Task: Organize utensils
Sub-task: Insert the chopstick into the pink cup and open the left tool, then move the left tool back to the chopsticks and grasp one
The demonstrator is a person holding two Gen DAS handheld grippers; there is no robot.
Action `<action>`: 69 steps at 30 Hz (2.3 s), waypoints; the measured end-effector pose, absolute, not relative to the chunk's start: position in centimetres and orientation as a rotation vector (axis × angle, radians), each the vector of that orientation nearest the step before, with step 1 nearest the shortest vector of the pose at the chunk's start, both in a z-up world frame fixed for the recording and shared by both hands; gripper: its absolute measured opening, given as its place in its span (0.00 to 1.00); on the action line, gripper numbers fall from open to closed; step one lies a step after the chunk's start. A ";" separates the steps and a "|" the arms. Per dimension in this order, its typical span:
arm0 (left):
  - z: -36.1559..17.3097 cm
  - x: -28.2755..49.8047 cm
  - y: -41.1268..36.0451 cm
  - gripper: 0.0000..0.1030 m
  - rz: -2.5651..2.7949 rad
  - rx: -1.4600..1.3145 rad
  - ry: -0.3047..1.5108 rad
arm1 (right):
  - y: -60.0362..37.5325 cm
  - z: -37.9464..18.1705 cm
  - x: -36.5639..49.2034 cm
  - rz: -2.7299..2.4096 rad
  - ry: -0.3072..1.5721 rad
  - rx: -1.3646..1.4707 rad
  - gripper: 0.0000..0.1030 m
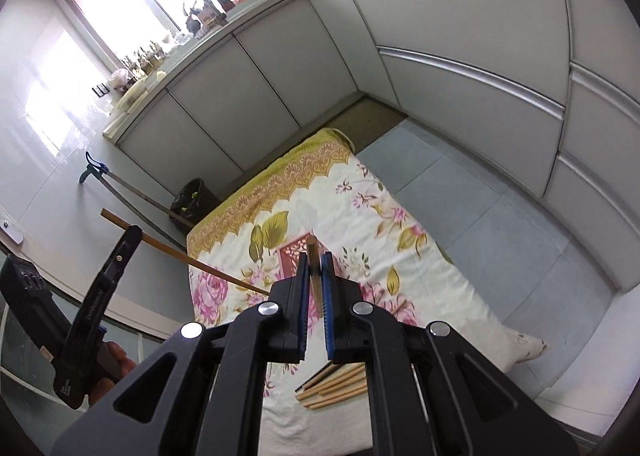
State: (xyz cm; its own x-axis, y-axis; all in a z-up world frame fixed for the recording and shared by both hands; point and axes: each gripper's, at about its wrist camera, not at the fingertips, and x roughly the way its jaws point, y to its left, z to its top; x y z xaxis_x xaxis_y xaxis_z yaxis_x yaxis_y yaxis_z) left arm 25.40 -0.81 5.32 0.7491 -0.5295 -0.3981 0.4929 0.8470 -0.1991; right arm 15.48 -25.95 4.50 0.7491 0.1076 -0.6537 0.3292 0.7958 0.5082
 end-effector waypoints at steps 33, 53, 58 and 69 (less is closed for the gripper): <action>4.7 23.0 5.7 0.63 -0.345 -0.227 0.367 | -21.1 0.1 31.2 -0.096 0.812 0.418 0.06; 4.5 22.4 6.5 0.80 -0.344 -0.215 0.386 | -22.8 1.3 27.9 -0.090 0.620 0.600 0.88; 4.3 22.1 5.9 0.92 -0.357 -0.197 0.397 | -25.0 1.4 23.8 -0.146 0.553 0.650 0.89; -1.1 21.9 -2.1 0.93 -0.519 0.136 0.672 | -25.9 -7.6 12.5 -0.426 0.660 0.419 0.92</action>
